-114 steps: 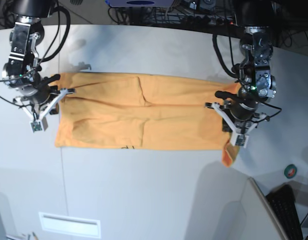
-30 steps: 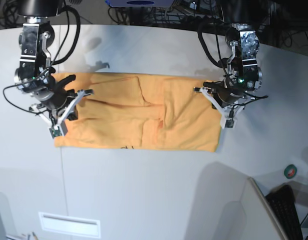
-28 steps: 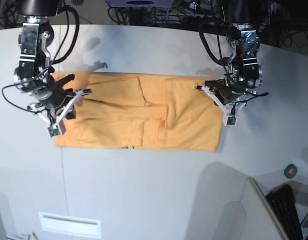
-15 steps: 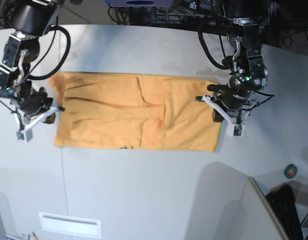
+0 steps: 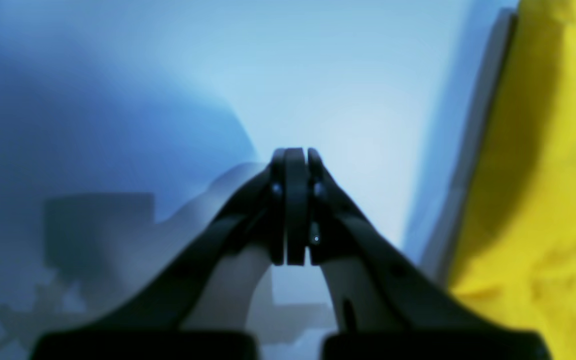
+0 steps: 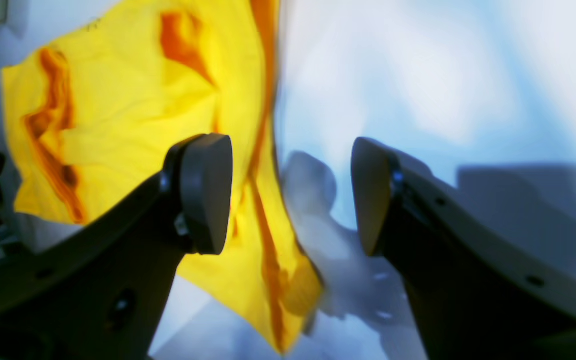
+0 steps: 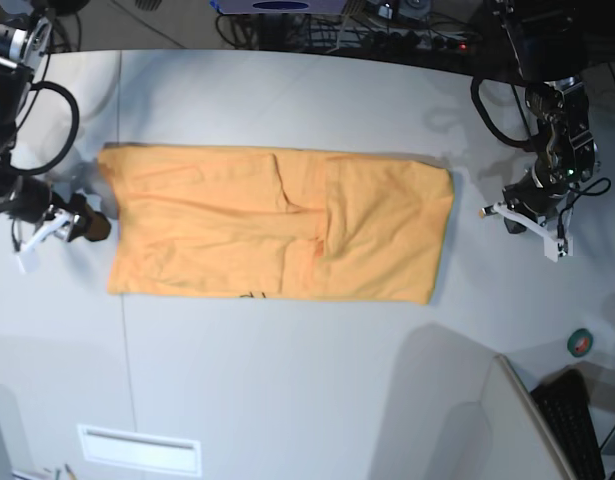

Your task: Layout the t-shirt on the table in an organized manner, then fold the t-shirt properly

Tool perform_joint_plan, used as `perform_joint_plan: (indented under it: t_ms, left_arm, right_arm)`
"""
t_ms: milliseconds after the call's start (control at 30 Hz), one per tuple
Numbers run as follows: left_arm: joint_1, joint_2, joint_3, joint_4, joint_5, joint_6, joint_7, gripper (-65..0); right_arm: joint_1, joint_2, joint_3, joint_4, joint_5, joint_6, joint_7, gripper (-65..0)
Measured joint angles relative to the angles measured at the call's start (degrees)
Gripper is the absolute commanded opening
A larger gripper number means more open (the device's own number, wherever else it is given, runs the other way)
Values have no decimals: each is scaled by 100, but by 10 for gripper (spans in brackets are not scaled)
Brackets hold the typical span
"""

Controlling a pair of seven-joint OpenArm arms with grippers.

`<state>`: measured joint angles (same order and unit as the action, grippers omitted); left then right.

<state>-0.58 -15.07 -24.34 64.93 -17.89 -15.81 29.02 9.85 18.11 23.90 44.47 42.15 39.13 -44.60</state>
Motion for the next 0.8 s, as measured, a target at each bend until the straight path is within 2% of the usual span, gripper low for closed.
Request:
perform_joint_plan:
  t_ms: [167, 300, 400, 800]
  left_arm:
    - [-275, 7, 55, -365, 63, 22, -92, -650]
    - [-481, 31, 903, -680, 13, 35, -107, -650]
    - [-483, 142, 1224, -678, -39, -42, -162, -650]
    - [-662, 573, 1281, -684, 52, 46, -160, -650]
  right_arm:
    - [-24, -48, -557, -85, 24, 26, 153, -290]
    - [9, -179, -785, -81, 76, 42, 212, -290]
    - [9, -275, -800, -81, 116, 46, 195, -290]
    - [94, -481, -800, -87, 83, 57, 179, -294]
